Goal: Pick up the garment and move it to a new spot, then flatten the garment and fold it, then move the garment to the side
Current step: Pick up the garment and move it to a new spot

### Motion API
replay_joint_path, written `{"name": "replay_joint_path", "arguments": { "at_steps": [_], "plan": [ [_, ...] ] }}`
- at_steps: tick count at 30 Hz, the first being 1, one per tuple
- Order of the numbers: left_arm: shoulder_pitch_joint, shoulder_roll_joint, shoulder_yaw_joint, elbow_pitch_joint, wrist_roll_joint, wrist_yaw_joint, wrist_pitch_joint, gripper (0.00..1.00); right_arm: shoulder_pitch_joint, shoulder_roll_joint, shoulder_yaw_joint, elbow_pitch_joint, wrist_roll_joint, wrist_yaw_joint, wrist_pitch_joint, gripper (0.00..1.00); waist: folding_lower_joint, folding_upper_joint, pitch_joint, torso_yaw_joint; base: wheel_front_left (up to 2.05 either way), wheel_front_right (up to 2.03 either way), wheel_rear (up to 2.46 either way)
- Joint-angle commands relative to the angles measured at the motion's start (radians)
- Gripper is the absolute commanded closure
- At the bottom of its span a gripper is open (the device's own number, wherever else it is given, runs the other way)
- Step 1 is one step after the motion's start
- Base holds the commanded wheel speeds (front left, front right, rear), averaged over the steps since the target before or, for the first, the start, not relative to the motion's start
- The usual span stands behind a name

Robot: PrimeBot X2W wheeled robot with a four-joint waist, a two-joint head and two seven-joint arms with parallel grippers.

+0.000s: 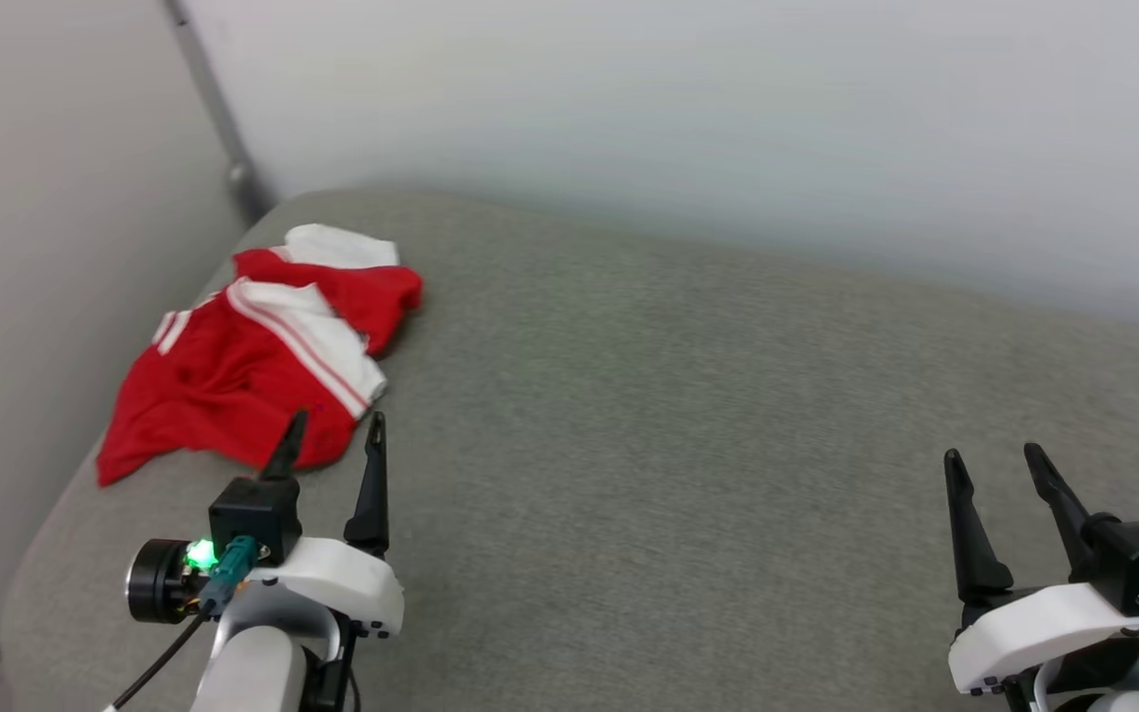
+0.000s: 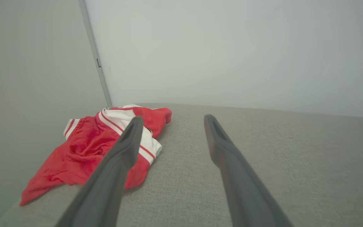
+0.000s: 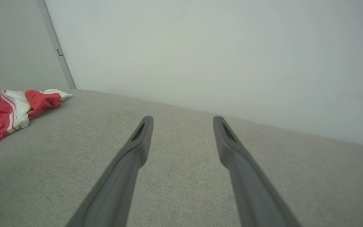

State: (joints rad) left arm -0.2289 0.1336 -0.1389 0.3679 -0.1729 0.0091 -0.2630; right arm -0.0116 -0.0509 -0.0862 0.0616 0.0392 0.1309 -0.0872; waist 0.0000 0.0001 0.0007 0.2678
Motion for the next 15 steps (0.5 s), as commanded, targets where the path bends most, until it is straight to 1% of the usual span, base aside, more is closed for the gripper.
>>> {"name": "replay_joint_path", "arguments": {
  "at_steps": [1,7,10,15],
  "plan": [
    [-0.010,0.010,0.007,0.005,-0.006,0.005,-0.002,0.00,-0.010,0.001,0.004,-0.003,0.004,0.000,0.001,0.00,0.0000,-0.0001,0.005,0.068,0.00,0.00,0.00],
    [-0.011,0.023,0.026,0.001,-0.018,0.019,-0.002,0.00,-0.024,0.001,0.030,-0.008,0.002,0.000,0.002,0.00,0.0000,-0.0001,0.010,0.154,0.00,0.00,0.00],
    [-0.002,0.030,0.036,-0.003,-0.027,0.025,-0.002,0.00,-0.030,0.001,0.046,-0.012,-0.002,0.000,0.005,0.00,0.0000,-0.0001,0.013,0.185,0.00,0.00,0.00],
    [-0.006,0.021,0.037,-0.011,-0.035,0.036,-0.002,0.00,-0.039,0.001,0.051,-0.021,-0.007,0.000,0.011,0.00,0.0000,-0.0001,0.020,0.220,0.00,0.00,0.00]
  ]
}}
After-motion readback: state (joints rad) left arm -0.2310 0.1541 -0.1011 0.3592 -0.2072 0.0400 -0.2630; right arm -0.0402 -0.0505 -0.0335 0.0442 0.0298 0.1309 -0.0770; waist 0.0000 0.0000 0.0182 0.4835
